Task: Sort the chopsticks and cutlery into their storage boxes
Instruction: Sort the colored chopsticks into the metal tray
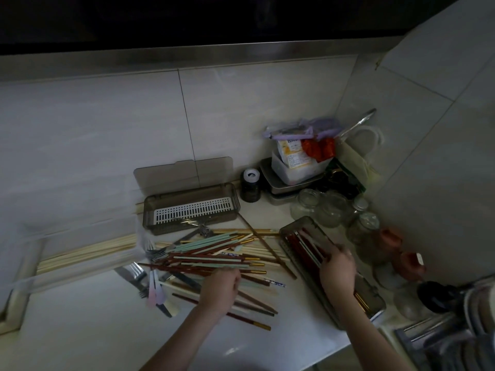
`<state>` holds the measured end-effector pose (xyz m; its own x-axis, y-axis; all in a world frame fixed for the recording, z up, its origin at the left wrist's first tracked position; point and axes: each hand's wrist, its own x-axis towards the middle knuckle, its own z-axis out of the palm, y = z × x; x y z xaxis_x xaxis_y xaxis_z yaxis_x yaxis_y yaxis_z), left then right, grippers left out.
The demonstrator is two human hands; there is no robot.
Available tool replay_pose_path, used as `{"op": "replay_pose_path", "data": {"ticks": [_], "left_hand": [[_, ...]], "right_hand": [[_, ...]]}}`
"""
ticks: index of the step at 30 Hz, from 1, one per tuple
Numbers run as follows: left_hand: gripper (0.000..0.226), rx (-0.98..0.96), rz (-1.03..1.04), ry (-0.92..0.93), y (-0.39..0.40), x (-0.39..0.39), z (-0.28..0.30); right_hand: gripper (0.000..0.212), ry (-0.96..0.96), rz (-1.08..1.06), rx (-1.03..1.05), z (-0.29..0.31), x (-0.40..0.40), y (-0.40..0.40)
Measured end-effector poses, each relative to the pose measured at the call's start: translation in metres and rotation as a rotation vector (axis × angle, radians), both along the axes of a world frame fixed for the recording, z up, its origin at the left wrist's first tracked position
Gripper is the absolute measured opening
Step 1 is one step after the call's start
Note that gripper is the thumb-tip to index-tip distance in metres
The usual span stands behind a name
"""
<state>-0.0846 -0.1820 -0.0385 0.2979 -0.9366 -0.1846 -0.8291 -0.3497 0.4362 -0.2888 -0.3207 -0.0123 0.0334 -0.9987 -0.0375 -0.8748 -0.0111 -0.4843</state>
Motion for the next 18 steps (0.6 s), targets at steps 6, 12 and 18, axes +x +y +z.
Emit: {"op": "replay_pose_path", "data": {"ticks": [6, 12, 18], "left_hand": [[0.038, -0.086, 0.005, -0.182, -0.008, 0.016, -0.01], [0.046, 0.055, -0.076, -0.308, -0.018, 0.026, -0.013], [0.048, 0.147, -0.149, -0.379, -0.022, 0.03, -0.015]], "right_hand": [[0.056, 0.08, 0.19, 0.023, -0.017, -0.001, 0.028], [0.053, 0.053, 0.211, 0.061, -0.021, -0.006, 0.038], [0.054, 0.061, 0.239, 0.029, -0.031, -0.007, 0.038]]}}
